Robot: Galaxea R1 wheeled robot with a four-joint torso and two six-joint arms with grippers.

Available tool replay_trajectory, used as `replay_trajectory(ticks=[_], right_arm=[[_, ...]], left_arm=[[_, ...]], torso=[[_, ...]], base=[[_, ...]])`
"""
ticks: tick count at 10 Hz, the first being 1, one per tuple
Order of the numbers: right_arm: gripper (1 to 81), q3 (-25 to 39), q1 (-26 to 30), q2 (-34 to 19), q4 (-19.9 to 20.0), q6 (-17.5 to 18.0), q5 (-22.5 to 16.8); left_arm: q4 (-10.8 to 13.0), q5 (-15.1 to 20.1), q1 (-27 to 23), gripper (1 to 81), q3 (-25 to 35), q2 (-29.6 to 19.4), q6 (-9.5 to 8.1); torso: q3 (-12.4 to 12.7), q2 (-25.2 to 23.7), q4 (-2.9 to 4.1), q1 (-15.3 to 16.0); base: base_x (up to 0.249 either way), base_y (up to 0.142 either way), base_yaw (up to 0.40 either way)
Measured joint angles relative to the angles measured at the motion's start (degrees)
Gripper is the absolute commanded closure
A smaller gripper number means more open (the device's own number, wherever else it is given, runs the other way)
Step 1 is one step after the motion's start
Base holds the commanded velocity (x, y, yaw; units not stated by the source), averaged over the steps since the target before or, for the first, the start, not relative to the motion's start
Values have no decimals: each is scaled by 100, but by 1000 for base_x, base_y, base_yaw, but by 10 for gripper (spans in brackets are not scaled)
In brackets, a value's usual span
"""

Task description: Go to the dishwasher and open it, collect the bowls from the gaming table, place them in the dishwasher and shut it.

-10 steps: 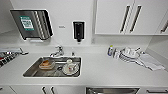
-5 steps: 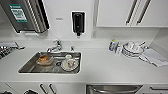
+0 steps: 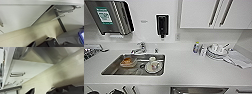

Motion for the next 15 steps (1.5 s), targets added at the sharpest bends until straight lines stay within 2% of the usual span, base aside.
replay_trajectory(ticks=[3,5,7,9,10,13,15], right_arm=[[10,235,235,-171,9,484,-5],[10,267,249,-226,9,840,-9],[10,375,299,-385,9,1518,-41],[10,383,441,-472,11,2365,9],[10,384,544,-435,11,2637,-13],[10,345,1289,-323,140,3135,-82],[10,94,1646,-193,419,3294,-372]], left_arm=[[-16,82,-224,10,11,-2,0],[-38,306,-517,10,113,56,0],[-143,591,-800,10,146,210,0],[-195,724,-814,10,152,321,-1],[-206,766,-819,10,155,395,2],[-208,798,-828,10,166,472,0],[-211,813,-825,10,166,472,0]], torso=[[0,-630,0,394],[0,-1038,0,649],[0,-1451,0,905],[0,-1869,0,1165],[2,-2072,0,1290],[2,-2677,0,1668],[2,-2942,0,1834]], base=[[0,0,0],[0,0,0],[0,0,0],[0,0,0],[0,0,0],[0,0,0],[0,0,0]])
